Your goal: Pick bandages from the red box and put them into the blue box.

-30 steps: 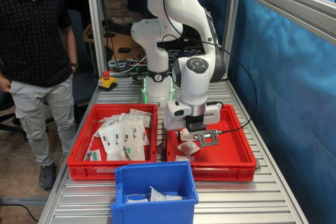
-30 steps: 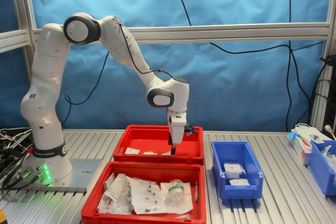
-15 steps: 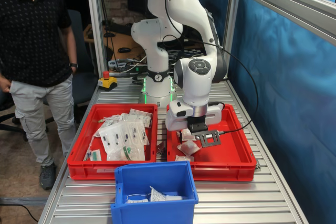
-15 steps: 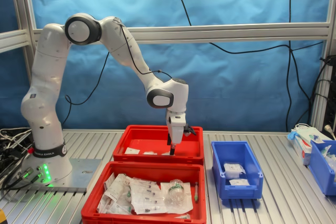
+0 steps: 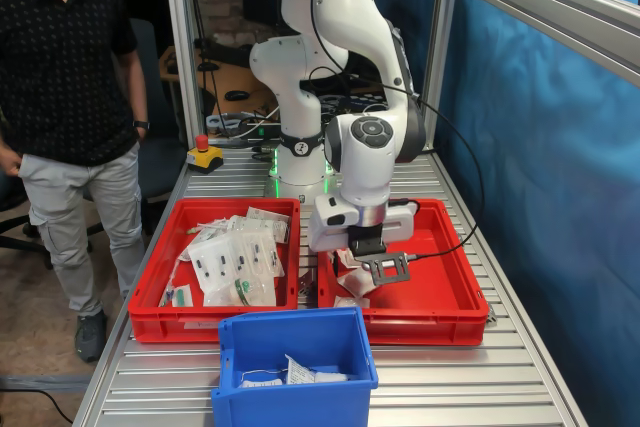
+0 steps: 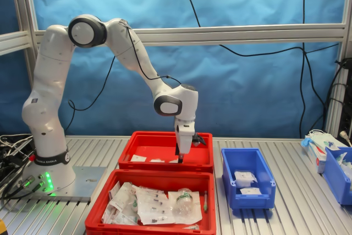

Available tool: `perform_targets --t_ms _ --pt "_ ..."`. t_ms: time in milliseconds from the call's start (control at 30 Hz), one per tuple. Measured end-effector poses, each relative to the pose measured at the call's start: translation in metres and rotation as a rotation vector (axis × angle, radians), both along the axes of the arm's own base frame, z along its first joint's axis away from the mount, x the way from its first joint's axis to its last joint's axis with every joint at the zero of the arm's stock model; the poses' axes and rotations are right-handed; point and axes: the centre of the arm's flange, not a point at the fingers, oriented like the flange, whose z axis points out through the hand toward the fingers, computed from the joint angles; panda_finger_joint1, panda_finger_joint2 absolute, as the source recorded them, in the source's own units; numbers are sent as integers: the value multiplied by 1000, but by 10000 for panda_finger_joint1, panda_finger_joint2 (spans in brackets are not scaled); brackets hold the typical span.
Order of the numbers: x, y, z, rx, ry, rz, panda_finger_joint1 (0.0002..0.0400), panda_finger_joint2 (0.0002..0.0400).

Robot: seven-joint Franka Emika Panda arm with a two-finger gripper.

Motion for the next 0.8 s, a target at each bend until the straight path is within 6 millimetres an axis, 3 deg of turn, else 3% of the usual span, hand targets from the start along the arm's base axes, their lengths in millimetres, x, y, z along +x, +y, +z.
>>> perform_targets --t_ms 267,800 --pt "0 -8 -10 -9 5 -12 400 400" --pt "3 -5 -17 -7 -28 -5 400 400"
